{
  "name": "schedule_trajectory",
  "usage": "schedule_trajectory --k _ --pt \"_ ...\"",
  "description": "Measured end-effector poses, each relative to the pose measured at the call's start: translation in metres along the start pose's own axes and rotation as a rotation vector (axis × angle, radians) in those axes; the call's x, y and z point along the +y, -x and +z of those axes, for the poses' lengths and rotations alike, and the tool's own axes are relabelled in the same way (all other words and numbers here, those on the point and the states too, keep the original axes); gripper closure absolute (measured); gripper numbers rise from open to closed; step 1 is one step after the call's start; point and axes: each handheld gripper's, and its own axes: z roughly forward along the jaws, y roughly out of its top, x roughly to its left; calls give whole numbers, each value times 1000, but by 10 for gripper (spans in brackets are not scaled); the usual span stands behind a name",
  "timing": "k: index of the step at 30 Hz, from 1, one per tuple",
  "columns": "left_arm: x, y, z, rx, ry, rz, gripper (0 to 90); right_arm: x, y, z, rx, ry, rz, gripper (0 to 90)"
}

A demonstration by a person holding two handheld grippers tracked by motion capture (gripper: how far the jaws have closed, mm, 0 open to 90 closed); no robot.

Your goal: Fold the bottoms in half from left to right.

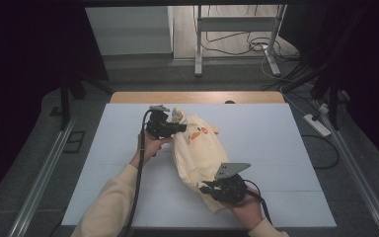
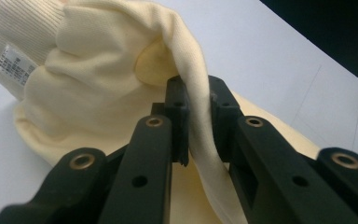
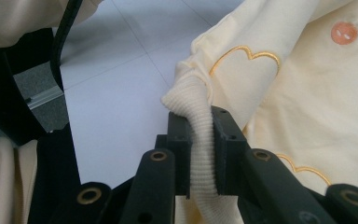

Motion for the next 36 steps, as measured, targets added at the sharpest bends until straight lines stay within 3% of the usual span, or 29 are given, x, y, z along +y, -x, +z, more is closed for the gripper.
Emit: schedule_trajectory --k 17,36 --pt "4 6 12 2 -14 10 803 -7 4 -15 -22 6 19 789" --pt "7 7 44 -21 -40 -33 801 -18 10 -24 -40 -2 57 791"
